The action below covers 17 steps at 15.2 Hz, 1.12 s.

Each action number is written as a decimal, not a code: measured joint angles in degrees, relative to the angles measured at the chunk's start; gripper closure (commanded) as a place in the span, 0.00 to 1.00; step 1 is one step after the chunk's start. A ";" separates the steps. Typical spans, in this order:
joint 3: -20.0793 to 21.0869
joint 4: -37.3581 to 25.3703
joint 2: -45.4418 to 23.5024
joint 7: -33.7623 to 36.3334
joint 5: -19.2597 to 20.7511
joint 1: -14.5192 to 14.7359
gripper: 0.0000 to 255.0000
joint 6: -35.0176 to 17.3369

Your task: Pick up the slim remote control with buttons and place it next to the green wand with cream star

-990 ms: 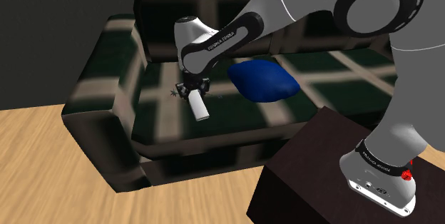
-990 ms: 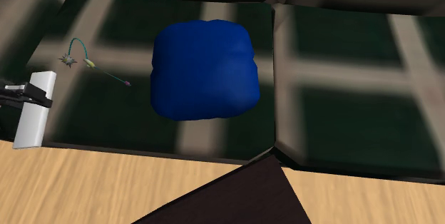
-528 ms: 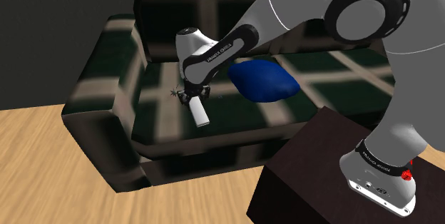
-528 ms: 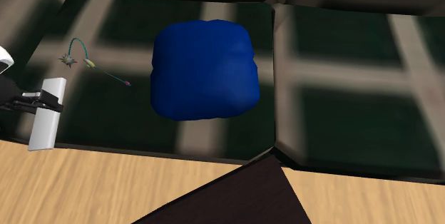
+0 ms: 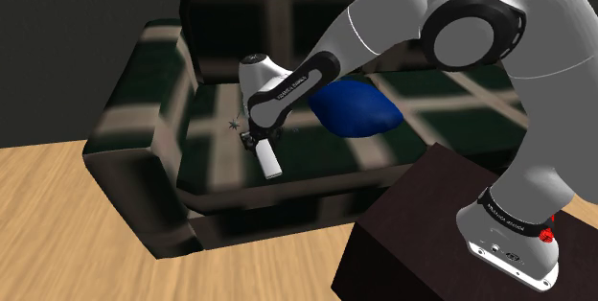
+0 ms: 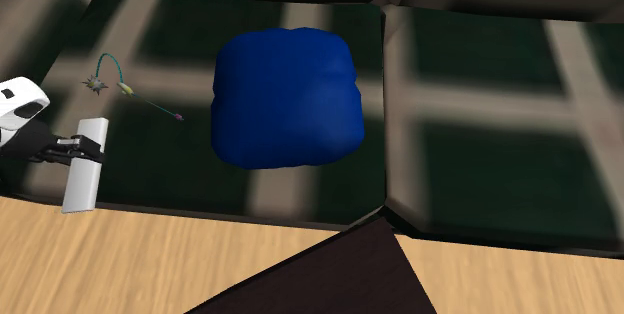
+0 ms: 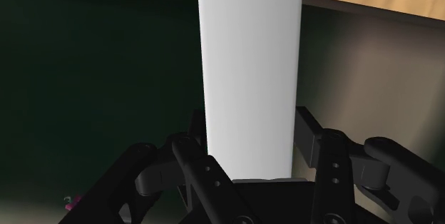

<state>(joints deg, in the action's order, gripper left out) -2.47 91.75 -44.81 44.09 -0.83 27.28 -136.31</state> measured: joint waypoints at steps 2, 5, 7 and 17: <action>0.04 -0.29 -1.09 0.08 -0.02 0.05 1.00 -0.80; 0.09 -0.84 -2.82 0.09 -0.06 0.02 1.00 -1.99; 0.11 -1.11 -3.65 0.10 -0.08 0.00 1.00 -2.53; 0.12 -1.32 -3.96 0.09 -0.09 -0.02 0.00 -2.69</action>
<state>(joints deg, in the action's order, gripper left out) -2.35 90.43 -48.78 44.18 -0.93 27.26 -138.99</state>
